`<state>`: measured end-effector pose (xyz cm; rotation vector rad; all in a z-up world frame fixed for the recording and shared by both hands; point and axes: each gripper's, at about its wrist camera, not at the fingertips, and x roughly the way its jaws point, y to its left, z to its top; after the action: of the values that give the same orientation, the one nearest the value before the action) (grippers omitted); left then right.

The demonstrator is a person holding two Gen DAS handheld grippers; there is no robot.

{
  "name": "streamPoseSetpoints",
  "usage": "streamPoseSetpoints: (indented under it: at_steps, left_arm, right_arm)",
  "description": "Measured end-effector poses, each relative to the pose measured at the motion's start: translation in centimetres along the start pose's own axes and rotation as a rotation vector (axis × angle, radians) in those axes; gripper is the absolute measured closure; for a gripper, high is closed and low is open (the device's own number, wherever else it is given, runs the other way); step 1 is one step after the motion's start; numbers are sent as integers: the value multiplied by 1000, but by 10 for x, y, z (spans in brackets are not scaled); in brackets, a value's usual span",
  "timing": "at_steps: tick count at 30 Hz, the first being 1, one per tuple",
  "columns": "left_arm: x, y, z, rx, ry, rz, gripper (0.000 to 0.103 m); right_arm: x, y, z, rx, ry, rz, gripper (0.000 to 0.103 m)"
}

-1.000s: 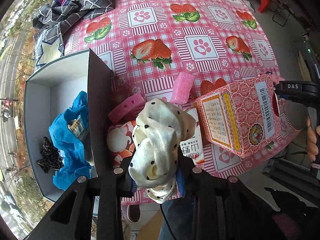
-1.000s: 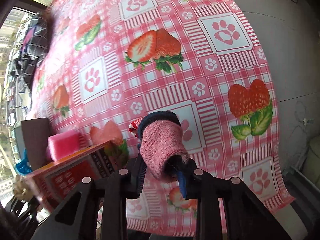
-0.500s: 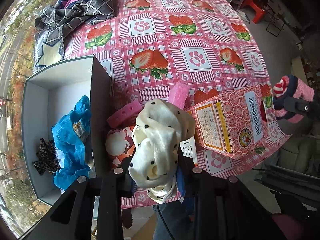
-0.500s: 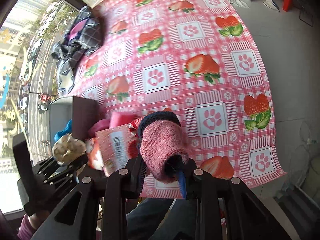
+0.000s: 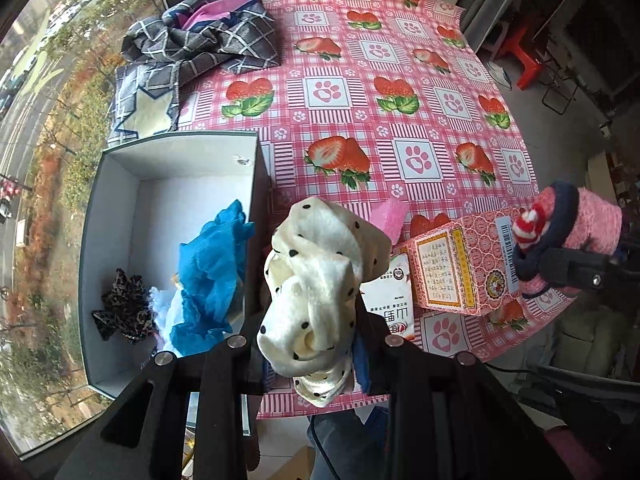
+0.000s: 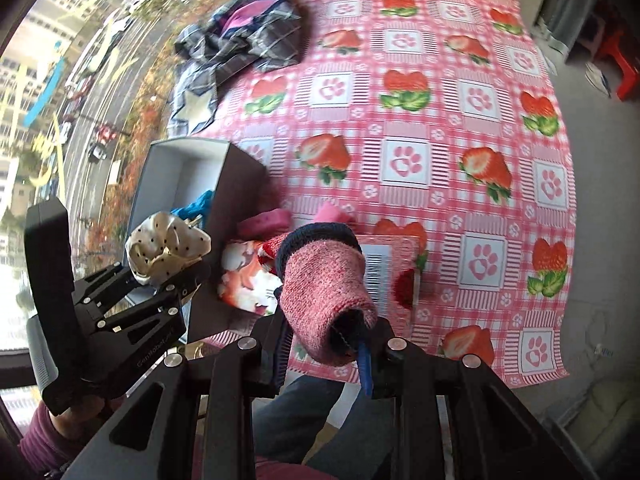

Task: Organize soft objects
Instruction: 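Carry the polka-dot scrunchie with the left tool over the box while the right tool carries the pink sock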

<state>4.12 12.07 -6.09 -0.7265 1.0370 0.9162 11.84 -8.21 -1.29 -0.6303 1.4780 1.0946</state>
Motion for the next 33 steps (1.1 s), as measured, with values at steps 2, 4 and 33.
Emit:
streamPoseSetpoints:
  at_steps: [2,4,33]
  left_arm:
    - [-3,12,-5,-34,-6,6,70]
    - [-7,24,-11,-67,-13,14,70]
    - [-29,124,-70,-344,-37,49,70]
  right_arm:
    - [5,13,2,-35,12,2,74]
    - [9,25,3,-69,22,4,74]
    - [50,125,18,-297,138,25,74]
